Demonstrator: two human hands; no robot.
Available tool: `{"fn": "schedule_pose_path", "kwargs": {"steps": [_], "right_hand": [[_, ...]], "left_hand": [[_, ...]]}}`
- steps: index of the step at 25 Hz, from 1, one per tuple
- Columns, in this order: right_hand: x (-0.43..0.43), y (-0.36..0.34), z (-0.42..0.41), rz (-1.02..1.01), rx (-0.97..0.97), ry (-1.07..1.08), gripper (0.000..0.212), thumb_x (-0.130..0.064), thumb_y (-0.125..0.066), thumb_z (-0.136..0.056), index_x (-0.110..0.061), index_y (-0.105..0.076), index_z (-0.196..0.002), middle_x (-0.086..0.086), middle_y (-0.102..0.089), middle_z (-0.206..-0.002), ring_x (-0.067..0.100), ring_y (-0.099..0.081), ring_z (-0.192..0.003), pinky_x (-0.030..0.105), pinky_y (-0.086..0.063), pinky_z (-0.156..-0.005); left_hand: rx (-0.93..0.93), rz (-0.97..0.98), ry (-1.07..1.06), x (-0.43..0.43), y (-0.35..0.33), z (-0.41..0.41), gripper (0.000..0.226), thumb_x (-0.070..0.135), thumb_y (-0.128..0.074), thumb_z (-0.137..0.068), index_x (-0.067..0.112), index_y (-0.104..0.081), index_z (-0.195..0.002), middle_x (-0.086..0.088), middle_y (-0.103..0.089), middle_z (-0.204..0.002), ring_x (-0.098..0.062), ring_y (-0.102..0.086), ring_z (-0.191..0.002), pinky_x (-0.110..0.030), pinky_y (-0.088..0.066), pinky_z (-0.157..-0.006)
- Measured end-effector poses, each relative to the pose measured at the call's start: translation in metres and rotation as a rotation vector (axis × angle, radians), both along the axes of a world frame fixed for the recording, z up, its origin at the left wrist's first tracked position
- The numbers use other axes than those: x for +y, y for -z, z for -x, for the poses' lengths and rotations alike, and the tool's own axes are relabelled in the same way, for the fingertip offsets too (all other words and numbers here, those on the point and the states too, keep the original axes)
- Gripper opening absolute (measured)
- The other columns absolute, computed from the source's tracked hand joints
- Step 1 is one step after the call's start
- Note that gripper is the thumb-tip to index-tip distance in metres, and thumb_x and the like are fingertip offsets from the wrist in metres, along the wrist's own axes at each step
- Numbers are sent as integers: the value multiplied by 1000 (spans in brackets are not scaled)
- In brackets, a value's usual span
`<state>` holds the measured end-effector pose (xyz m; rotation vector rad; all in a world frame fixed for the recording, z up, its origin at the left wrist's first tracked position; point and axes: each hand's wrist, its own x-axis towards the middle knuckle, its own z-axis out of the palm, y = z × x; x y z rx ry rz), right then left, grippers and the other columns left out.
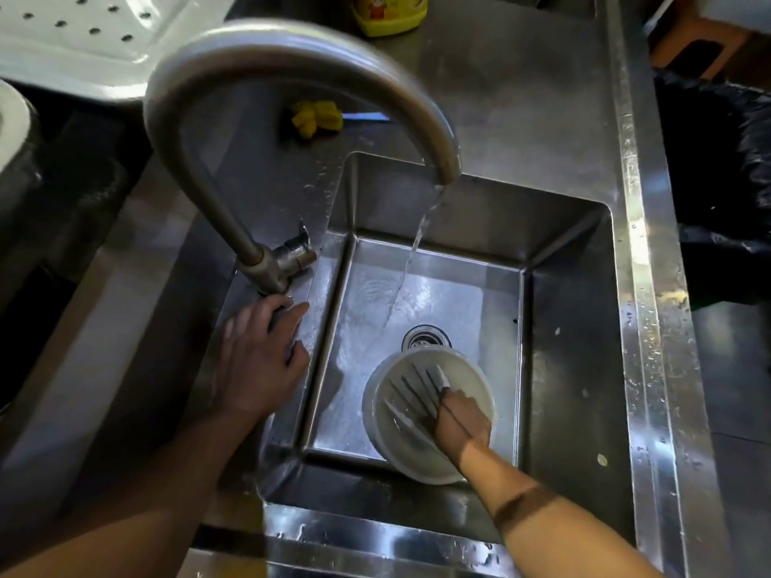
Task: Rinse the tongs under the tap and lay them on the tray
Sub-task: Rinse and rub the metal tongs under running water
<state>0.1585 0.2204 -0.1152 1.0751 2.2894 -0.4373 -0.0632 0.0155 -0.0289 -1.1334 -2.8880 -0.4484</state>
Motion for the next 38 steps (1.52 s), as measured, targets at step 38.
{"fn": "schedule_pose_path", "kwargs": {"steps": [38], "right_hand": [[-38, -205, 210, -8, 746, -279, 28, -21, -45, -103, -7, -69, -99, 21, -72, -92, 39, -64, -85, 37, -40, -65]], "left_hand": [[21, 47, -64, -2, -6, -3, 51, 33, -59, -71, 30, -58, -122, -4, -57, -124, -29, -50, -112, -50, -37, -101]]}}
